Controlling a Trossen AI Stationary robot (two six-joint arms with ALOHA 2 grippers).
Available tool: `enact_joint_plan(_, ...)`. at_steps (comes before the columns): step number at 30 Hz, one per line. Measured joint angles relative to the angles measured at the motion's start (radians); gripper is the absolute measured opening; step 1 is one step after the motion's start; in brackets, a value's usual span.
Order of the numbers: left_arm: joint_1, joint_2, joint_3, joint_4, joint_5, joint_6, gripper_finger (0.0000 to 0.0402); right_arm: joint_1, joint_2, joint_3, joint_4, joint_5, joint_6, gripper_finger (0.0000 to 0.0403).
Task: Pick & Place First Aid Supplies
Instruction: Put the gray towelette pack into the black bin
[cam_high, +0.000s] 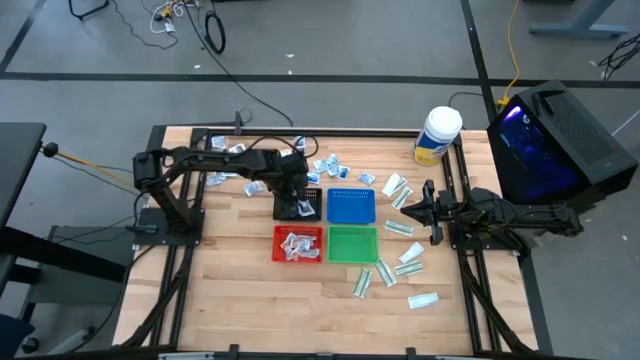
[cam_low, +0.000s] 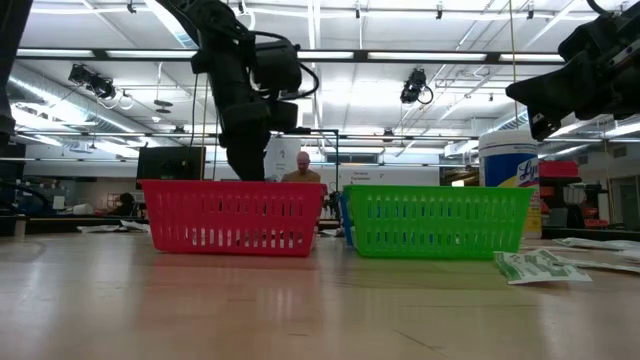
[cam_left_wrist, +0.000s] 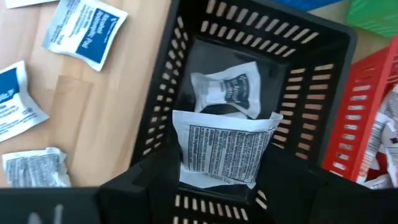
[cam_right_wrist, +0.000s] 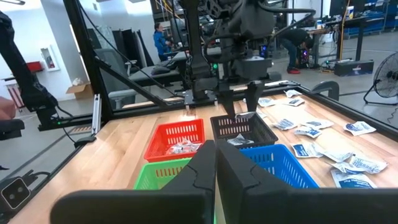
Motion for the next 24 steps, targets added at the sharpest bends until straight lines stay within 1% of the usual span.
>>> enact_joint_plan(3, 0.001, 0.000, 0.000, 0.001, -0.005, 0.000, 0.0213, 0.000, 0.000, 0.000, 0.000, 0.000, 0.000, 0.0018)
enact_joint_plan(5, 0.001, 0.000, 0.000, -0.003, -0.005, -0.004, 0.0225, 0.000, 0.000, 0.000, 0.000, 0.000, 0.000, 0.0018)
enact_joint_plan(7, 0.002, 0.000, 0.000, -0.004, -0.005, -0.006, 0.0245, 0.000, 0.000, 0.000, 0.000, 0.000, 0.000, 0.0018)
enact_joint_plan(13, 0.005, 0.000, 0.000, -0.004, -0.006, -0.026, 0.0323, 0.000, 0.000, 0.000, 0.000, 0.000, 0.000, 0.0018)
enact_joint_plan(16, 0.009, 0.000, 0.000, -0.004, -0.005, -0.026, 0.0351, 0.000, 0.000, 0.000, 0.000, 0.000, 0.000, 0.0018)
enact_joint_plan(20, 0.015, -0.015, -0.001, -0.037, 0.015, 0.001, 0.0368, 0.000, 0.000, 0.000, 0.000, 0.000, 0.000, 0.0018)
enact_joint_plan(24, 0.027, -0.057, -0.001, -0.078, 0.016, 0.032, 0.0371, 0.000, 0.000, 0.000, 0.000, 0.000, 0.000, 0.0018)
